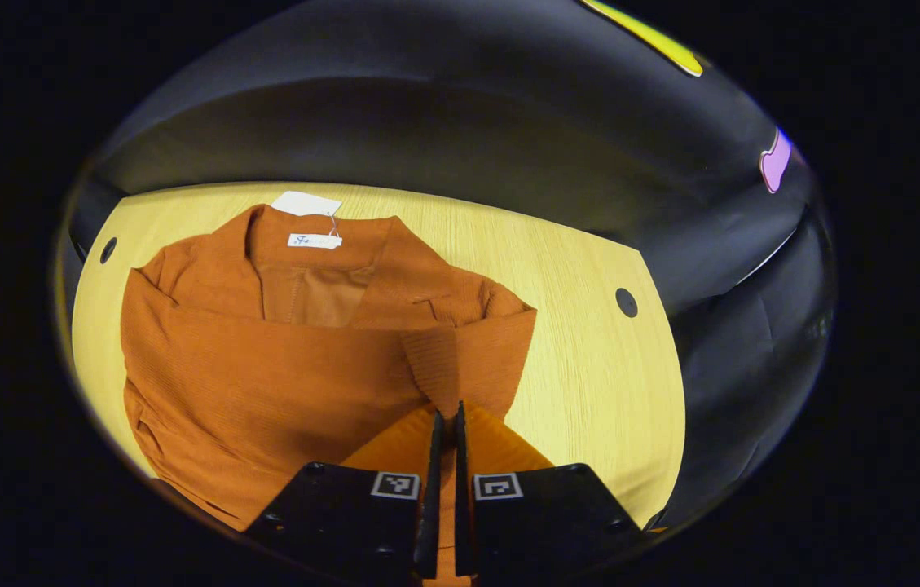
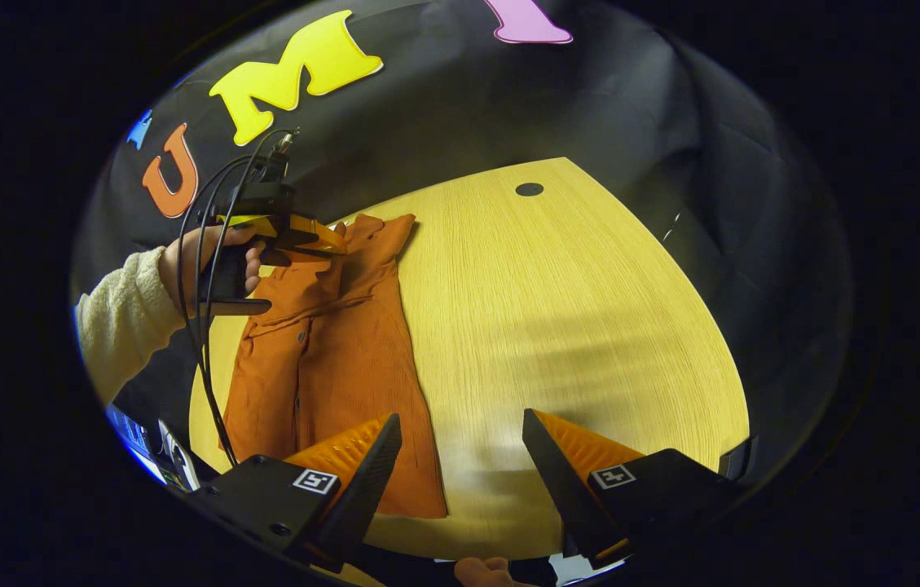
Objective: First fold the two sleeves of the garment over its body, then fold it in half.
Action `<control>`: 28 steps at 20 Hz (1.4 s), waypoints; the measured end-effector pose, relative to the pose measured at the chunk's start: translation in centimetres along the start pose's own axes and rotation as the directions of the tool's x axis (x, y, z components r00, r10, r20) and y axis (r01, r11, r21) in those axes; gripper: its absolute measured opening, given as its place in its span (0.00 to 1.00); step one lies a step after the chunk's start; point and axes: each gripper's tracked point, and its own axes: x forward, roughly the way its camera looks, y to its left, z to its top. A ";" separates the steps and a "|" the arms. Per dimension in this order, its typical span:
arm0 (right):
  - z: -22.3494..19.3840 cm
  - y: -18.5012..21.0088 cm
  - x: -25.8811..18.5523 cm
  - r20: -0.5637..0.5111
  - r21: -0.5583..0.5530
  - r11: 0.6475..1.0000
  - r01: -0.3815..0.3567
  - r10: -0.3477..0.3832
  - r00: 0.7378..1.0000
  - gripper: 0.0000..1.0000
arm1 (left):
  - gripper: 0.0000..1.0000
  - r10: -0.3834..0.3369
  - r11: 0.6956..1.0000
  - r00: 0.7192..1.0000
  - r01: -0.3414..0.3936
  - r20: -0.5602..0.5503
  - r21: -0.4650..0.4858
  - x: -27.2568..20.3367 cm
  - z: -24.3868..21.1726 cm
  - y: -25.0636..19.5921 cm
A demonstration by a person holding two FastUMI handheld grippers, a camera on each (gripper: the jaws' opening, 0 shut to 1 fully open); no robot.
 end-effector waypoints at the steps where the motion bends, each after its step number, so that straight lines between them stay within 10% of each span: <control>1: -0.1 0.0 0.1 -0.003 -0.004 1.000 0.001 -0.001 1.000 0.92 | 0.14 -0.002 1.000 1.000 0.002 -0.011 -0.002 0.1 -0.3 -0.1; 6: -0.1 0.5 0.3 -0.010 -0.015 1.000 -0.001 0.001 1.000 0.96 | 0.31 -0.027 0.999 0.999 0.028 0.038 -0.016 -0.7 0.2 -0.6; 8: -0.1 1.0 0.5 -0.009 -0.025 1.000 -0.002 0.002 1.000 0.92 | 0.80 -0.037 0.999 0.997 0.040 0.063 -0.034 -1.2 0.4 -0.7; 9: -0.2 1.2 0.4 -0.010 -0.030 1.000 -0.006 0.005 1.000 0.92 | 0.67 -0.037 0.998 0.996 0.041 0.076 -0.047 -1.5 0.4 -0.7; 16: -1.0 3.9 0.5 -0.016 -0.095 0.994 -0.051 0.049 0.999 0.92 | 0.97 0.107 0.994 0.977 -0.112 0.184 0.019 -5.7 -1.7 5.0; 17: -1.2 4.6 0.6 -0.021 -0.108 0.992 -0.060 0.058 0.998 0.96 | 0.87 0.127 0.990 0.971 -0.138 0.201 0.039 -6.9 -2.2 5.9; 18: -1.5 5.2 0.8 -0.024 -0.123 0.990 -0.068 0.066 0.998 0.96 | 1.00 0.151 0.984 0.967 -0.167 0.204 0.065 -7.4 -3.3 7.3; 28: -5.7 10.6 3.5 -0.097 -0.259 0.960 -0.111 0.089 0.991 0.96 | 0.99 0.307 0.942 0.925 -0.329 0.223 0.064 -14.2 -15.1 18.6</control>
